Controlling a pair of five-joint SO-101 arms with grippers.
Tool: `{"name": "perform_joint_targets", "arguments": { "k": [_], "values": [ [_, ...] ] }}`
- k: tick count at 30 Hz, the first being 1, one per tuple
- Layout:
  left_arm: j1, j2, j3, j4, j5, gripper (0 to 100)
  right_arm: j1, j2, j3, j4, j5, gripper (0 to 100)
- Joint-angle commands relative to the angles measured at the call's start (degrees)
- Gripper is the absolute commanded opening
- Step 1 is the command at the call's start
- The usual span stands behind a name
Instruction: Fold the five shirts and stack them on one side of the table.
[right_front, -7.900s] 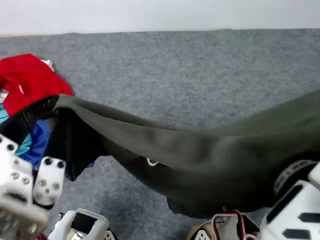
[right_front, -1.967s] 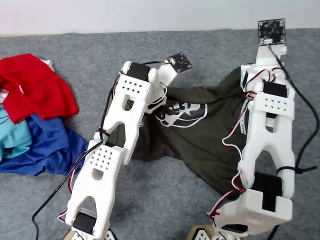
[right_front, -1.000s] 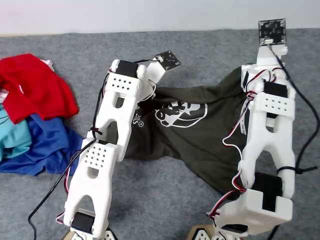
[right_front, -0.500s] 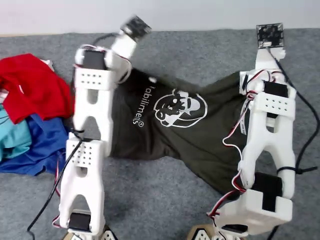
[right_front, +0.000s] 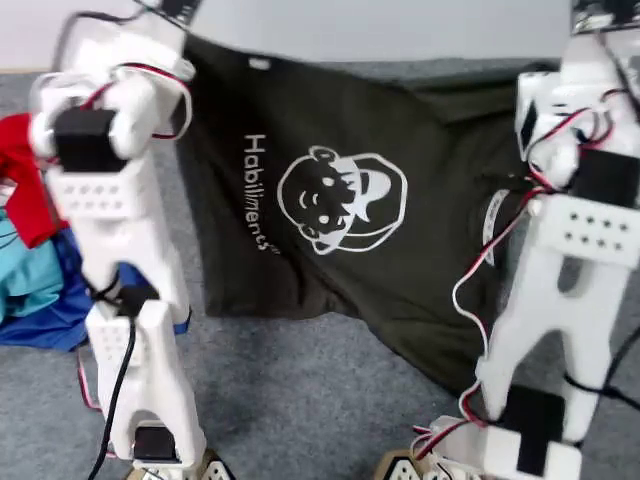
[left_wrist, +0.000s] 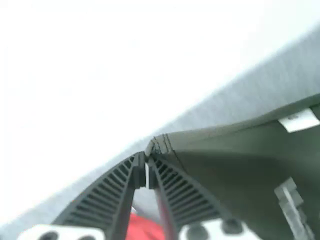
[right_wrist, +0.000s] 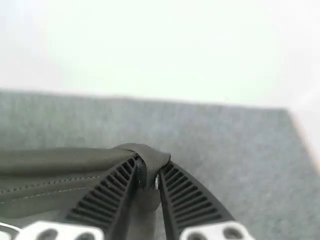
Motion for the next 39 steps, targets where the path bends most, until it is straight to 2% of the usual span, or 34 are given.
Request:
{"name": "perform_joint_targets", "arguments": {
  "k": [1, 17, 21, 27, 39],
  "values": [
    [-0.26, -10.37, -3.12, -2.20, 0.26, 0, 0.48, -6.90, -6.51, 3.82, 0.26, 0.9],
    [-0.18, -36.31, -2.86, -1.85, 0.00, 0, 12.35, -29.85, -8.70, 9.10, 0.53, 0.9],
    [-0.18, -39.65, -2.77, -1.14, -0.09, 0, 14.90, -35.30, -8.79, 8.57, 0.35, 0.9],
    [-0.26, -43.69, -2.86, 1.23, -5.63, 0, 16.75, -41.54, -8.79, 5.67, 0.18, 0.9],
    [-0.70, -47.30, -2.77, 2.46, -5.45, 0, 19.21, -47.25, -8.79, -0.48, 0.44, 0.9]
  ]
}}
